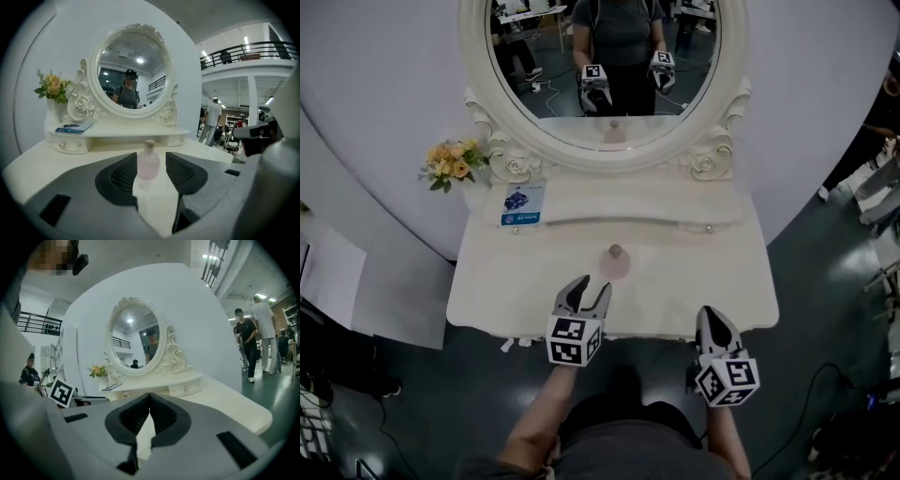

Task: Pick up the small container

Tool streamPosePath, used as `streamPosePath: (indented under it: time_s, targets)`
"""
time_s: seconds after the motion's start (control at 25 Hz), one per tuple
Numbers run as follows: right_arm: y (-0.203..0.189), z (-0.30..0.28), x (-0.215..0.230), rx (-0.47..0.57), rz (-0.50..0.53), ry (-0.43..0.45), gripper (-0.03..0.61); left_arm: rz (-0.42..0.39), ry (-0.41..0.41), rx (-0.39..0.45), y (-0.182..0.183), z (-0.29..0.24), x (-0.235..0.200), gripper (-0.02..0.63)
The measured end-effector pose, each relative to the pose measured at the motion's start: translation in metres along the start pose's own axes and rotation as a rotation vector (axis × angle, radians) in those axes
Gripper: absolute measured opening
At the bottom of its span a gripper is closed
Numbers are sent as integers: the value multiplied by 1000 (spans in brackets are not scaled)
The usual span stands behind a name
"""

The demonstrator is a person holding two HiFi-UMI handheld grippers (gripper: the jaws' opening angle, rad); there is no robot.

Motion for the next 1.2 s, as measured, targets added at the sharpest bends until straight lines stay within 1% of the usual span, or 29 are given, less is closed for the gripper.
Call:
streamPosePath:
  time_s: [0.28,0.56,0.76,1.2]
  targets:
    - [0,-4,10,5,4,-43,5,-10,-39,-14,-5,-27,3,179]
    - [3,-7,22,12,-1,-79,5,-34,-40,-36,-9,-45,4,189]
    - [5,-19,28,17,-11,-78,5,-45,-26,-57,-13,-59,-1,198]
    - [3,-45,53,-3,-21,-73,5,-39,-9,-85,-20,-95,-2,199]
Point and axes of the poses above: the fingertips, and each gripper's own axes: z backward along the fingers, x to its right, y out of its top, the point moved 2 cm from there along z, backward along the fingers, and after that the axes turned 14 degrees about x, right-handed, at the moved point
